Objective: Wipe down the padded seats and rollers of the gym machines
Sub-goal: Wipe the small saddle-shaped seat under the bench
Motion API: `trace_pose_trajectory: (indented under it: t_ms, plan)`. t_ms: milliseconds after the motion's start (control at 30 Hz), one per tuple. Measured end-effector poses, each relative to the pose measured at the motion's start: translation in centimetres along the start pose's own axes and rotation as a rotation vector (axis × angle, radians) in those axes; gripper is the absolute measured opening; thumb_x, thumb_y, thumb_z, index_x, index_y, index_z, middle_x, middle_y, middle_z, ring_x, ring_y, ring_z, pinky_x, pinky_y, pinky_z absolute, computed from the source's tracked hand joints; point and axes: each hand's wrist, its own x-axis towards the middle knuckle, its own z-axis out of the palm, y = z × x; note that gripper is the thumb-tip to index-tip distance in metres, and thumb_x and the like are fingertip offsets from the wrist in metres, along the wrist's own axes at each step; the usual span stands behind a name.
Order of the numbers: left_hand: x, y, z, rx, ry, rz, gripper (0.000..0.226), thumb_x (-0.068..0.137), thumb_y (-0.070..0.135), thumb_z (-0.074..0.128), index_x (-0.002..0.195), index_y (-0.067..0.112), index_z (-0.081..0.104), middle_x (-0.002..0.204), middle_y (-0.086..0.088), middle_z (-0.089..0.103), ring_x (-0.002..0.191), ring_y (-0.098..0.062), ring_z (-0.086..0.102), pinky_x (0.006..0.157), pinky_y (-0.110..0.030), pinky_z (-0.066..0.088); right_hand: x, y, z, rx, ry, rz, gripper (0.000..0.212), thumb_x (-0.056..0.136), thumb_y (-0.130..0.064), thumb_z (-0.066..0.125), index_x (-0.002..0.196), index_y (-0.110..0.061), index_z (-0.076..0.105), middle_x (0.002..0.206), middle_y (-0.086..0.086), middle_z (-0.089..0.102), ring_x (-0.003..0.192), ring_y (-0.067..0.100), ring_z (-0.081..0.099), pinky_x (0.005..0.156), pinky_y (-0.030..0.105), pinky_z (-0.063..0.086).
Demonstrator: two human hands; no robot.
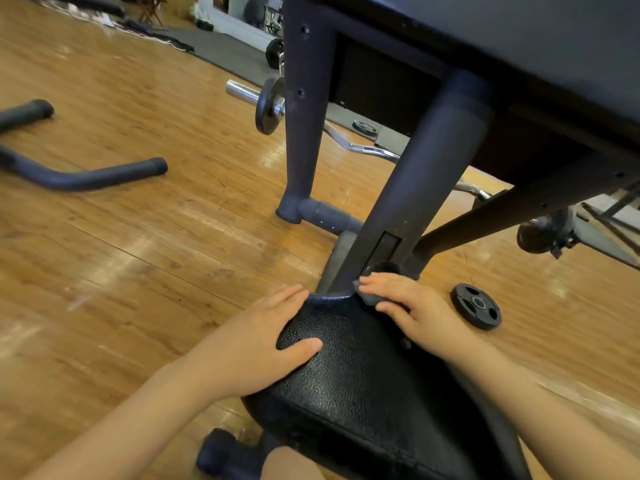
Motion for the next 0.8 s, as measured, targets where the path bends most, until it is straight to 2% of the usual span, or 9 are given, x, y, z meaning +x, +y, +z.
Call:
trace_pose_trajectory:
  t_ms: [100,167,267,400,467,600,667,733,800]
  plan:
    - [-0.1,0.0,0.0,0.012,-0.002,0.003,0.096,0.071,0.078,0.028,0.151,0.028,0.009,0.155,0.021,0.004,0.132,0.014,-0.005,0.100,-0.001,-0.007,2.6,2.1,-1.1,0.017,0.032,0.196,0.030,0.093,-0.010,0.052,0.118,-0.023,0.062,0.121,-0.016,0.054,0.110,-0.004,0.049,0.101,0.022,0.038]
    - [-0.2,0.1,0.0,0.007,-0.004,-0.009,0.084,0.083,0.069,0.037,0.151,0.028,0.009,0.155,0.020,0.004,0.132,0.014,-0.005,0.101,-0.001,-0.007,4.2,3.1,-1.4,0.076,0.053,0.376,0.030,0.096,-0.011,0.047,0.119,-0.022,0.062,0.120,-0.011,0.058,0.098,-0.002,0.053,0.089,0.018,0.042]
    - [-0.2,0.1,0.1,-0.001,-0.001,-0.011,0.087,0.076,0.068,0.032,0.151,0.029,0.010,0.155,0.021,0.005,0.134,0.012,-0.003,0.106,-0.007,-0.003,5.3,3.8,-1.1,0.185,0.102,0.491,0.028,0.097,-0.012,0.045,0.116,-0.018,0.063,0.113,-0.004,0.061,0.109,0.012,0.054,0.088,0.020,0.036]
    - [-0.4,-0.1,0.1,0.017,0.001,-0.009,0.093,0.070,0.075,0.027,0.150,0.030,0.011,0.155,0.022,0.005,0.132,0.015,-0.004,0.100,0.000,-0.008,4.3,3.0,-1.2,0.258,0.121,0.533,0.027,0.097,-0.010,0.044,0.114,-0.016,0.064,0.111,-0.003,0.060,0.106,0.009,0.051,0.087,0.020,0.035]
    - [-0.6,-0.1,0.0,0.028,-0.004,-0.005,0.094,0.071,0.078,0.027,0.150,0.031,0.010,0.154,0.024,0.003,0.131,0.016,-0.006,0.096,0.003,-0.010,3.3,2.3,-1.5,0.274,0.125,0.518,0.028,0.096,-0.006,0.045,0.113,-0.017,0.064,0.113,-0.006,0.059,0.110,0.006,0.049,0.092,0.021,0.035]
    - [-0.9,-0.3,-0.2,0.013,0.020,-0.003,0.129,0.040,0.101,0.002,0.150,0.034,0.012,0.143,0.033,-0.002,0.132,0.017,-0.006,0.094,0.005,-0.010,-0.5,0.1,-1.8,0.301,0.082,0.329,0.033,0.091,-0.003,0.052,0.106,-0.029,0.066,0.114,-0.020,0.060,0.112,-0.012,0.048,0.106,0.019,0.032]
    - [-1.0,-0.3,-0.1,-0.001,0.025,-0.005,0.124,0.044,0.100,0.010,0.149,0.035,0.012,0.142,0.034,-0.001,0.131,0.018,-0.004,0.095,0.004,-0.008,-3.2,-0.9,-1.3,0.274,0.065,0.172,0.026,0.089,-0.026,0.057,0.110,-0.039,0.066,0.117,-0.025,0.061,0.117,-0.008,0.048,0.104,0.016,0.033]
    - [-1.0,-0.2,0.0,-0.007,0.034,-0.001,0.106,0.056,0.085,0.017,0.149,0.035,0.012,0.143,0.034,0.000,0.130,0.019,-0.003,0.095,0.004,-0.006,-5.1,-1.7,-0.7,0.223,0.056,0.104,0.032,0.087,-0.046,0.051,0.117,-0.041,0.059,0.123,-0.025,0.057,0.123,0.000,0.047,0.104,0.014,0.032]
    - [-0.8,-0.3,0.1,-0.005,0.050,0.005,0.101,0.059,0.078,0.017,0.149,0.033,0.015,0.145,0.032,0.003,0.130,0.019,-0.002,0.096,0.004,-0.006,-5.4,-1.6,-0.3,0.185,0.068,0.080,0.033,0.088,-0.047,0.048,0.118,-0.038,0.057,0.126,-0.024,0.055,0.124,0.000,0.046,0.104,0.015,0.031]
